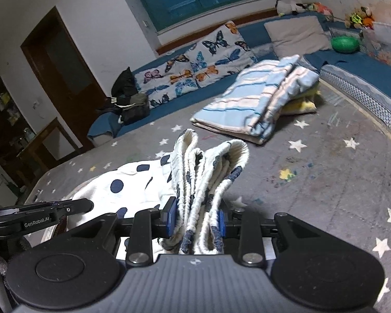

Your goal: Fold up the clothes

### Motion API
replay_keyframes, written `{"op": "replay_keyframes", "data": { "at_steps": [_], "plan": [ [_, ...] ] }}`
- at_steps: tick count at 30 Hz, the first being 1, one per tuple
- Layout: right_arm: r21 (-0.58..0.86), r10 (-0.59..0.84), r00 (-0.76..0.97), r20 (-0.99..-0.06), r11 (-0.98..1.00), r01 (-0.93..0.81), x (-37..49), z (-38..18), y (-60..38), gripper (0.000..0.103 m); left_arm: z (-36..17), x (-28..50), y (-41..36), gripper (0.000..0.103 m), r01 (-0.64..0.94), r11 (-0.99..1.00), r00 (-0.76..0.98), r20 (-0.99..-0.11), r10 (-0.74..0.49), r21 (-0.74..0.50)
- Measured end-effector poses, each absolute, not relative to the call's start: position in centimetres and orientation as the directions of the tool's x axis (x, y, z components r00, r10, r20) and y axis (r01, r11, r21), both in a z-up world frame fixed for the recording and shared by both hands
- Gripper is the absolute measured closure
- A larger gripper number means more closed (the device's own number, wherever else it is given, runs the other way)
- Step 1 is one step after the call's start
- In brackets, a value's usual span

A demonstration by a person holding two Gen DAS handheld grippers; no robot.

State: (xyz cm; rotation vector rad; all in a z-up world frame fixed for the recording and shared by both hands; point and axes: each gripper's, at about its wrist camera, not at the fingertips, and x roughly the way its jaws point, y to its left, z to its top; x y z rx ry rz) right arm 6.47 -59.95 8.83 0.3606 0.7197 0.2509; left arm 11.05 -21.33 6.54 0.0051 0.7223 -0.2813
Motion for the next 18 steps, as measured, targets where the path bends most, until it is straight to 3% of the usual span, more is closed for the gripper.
{"op": "replay_keyframes", "data": {
  "at_steps": [9,11,13,18],
  "plan": [
    [0.425,0.332,0.698,-0.635,0.904,-0.044,7.7,6.2,-61.3,0.071,4.3,12.1,-21.6,0.09,0.254,0.963,0.671,-0.702,-0.239,-0.084],
    [0.43,0.328,0.694,-0.64,0.902,-0.03,7.8,5.8,-61.7,0.064,4.1,12.1,-21.5,0.078,0.246,0.966,0.669,-0.709,-0.224,-0.073],
    [0.432,0.317,0.693,-0.647,0.902,-0.01,7.8,5.6,-62.1,0.063,4.0,12.2,-21.1,0.071,0.233,0.97,0.67,-0.713,-0.206,-0.062],
    [0.386,0.271,0.713,-0.647,0.923,0.0,7.4,6.3,-62.5,0.059,4.8,12.6,-20.3,0.07,0.207,0.976,0.688,-0.7,-0.193,-0.066]
  ]
}}
